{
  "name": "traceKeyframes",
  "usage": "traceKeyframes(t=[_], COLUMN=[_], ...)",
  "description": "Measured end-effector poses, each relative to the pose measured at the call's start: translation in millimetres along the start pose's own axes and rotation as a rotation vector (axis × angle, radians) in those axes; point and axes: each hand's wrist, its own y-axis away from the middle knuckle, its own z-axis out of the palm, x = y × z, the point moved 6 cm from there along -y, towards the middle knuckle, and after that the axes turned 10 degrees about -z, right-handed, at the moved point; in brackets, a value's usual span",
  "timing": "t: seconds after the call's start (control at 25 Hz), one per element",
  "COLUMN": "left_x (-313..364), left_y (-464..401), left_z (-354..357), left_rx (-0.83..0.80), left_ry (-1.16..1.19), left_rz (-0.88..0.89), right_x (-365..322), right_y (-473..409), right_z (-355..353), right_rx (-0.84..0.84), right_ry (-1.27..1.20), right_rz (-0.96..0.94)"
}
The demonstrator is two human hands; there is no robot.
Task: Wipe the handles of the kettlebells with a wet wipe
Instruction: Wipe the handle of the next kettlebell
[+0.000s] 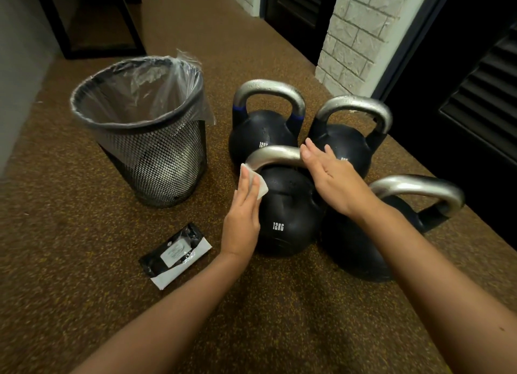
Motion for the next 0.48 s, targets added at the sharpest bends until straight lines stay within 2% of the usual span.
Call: traceKeyframes(t=[0.08,0.16,0.28,0.36,0.48], left_x=[7,14,27,40,57], left_y=[4,0,-16,-26,-29], left_z=[4,10,10,1,-9], left_rx=[0.024,0.048,0.121,0.124,0.155], left_ry=[0.186,0.4,1.069,1.257,1.266], left_rz=[-0.226,-0.565,-1.044,-1.155,-1.157], right_x=[0,0,0,-2,-3], right_y=[0,0,0,1,1], right_z=[0,0,-1,-2,-2], right_rx=[0.003,0.008,0.012,0.009,0.014], right_ry=[0.004,-0.014,-0.039,-0.044,-0.055], right_rz=[-0.002,0.007,0.013,0.006,0.007])
